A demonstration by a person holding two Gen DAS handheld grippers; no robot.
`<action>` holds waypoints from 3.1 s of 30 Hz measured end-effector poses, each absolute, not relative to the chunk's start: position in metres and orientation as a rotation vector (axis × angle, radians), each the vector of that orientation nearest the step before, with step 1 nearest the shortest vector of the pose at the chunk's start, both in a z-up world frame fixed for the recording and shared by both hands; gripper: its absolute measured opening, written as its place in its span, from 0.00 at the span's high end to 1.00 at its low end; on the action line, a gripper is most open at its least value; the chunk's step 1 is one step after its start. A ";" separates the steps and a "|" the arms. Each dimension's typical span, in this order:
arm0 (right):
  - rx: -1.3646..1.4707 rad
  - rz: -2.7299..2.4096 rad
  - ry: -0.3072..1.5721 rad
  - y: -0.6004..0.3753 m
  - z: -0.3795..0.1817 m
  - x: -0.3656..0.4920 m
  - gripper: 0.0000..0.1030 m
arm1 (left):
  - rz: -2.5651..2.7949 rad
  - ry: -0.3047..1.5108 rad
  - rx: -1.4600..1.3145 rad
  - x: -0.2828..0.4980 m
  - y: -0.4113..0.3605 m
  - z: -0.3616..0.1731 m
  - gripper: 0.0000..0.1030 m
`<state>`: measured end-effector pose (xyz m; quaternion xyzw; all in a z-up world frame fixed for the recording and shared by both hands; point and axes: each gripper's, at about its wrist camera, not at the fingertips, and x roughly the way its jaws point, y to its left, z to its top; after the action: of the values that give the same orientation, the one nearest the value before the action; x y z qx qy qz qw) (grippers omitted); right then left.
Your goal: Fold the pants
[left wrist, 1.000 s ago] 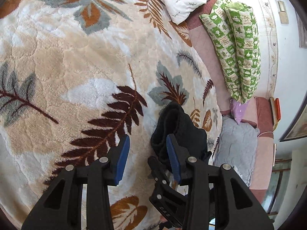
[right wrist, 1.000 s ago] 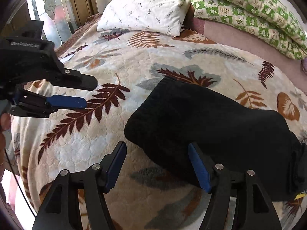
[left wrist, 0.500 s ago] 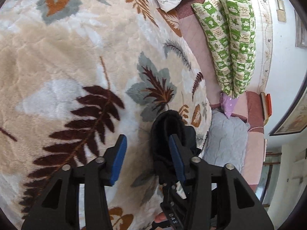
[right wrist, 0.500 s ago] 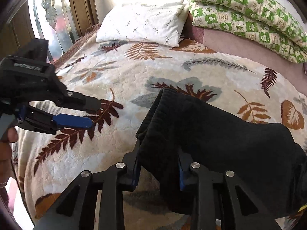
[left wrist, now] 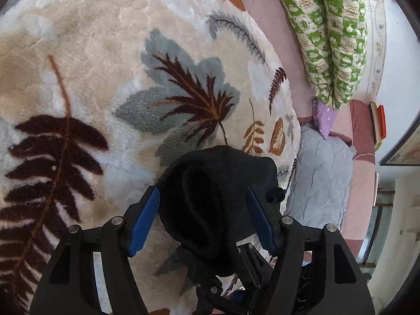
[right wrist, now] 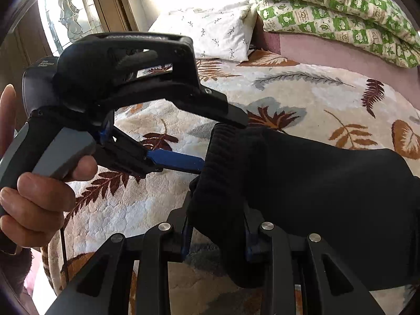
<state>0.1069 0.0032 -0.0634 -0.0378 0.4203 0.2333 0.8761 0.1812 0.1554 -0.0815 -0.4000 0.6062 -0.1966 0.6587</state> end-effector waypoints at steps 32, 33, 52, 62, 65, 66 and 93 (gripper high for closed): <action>0.213 0.535 0.782 -0.082 -0.006 0.080 0.71 | -0.587 1.270 -0.892 0.165 0.039 -0.003 0.78; 0.243 0.532 0.775 -0.095 -0.002 0.079 0.71 | -0.592 1.277 -0.873 0.166 0.024 0.000 0.78; 0.721 0.371 0.720 -0.332 -0.031 0.064 0.70 | -0.582 1.396 -0.499 0.179 -0.212 -0.010 0.78; 0.938 0.369 0.749 -0.387 -0.078 0.072 0.68 | -0.485 1.376 -0.353 0.177 -0.247 -0.032 0.78; 1.006 0.382 0.758 -0.395 -0.091 0.074 0.68 | -0.476 1.363 -0.334 0.176 -0.249 -0.033 0.78; 1.026 0.387 0.761 -0.398 -0.095 0.074 0.69 | -0.473 1.361 -0.334 0.176 -0.250 -0.032 0.78; 1.090 0.300 0.801 -0.406 -0.083 0.060 0.50 | -0.565 1.199 -0.420 0.164 -0.212 0.034 0.75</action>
<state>0.0601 -0.4057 -0.0834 0.5026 0.3694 0.1384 0.7693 0.1639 -0.2119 0.0335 -0.1933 0.5525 -0.2601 0.7679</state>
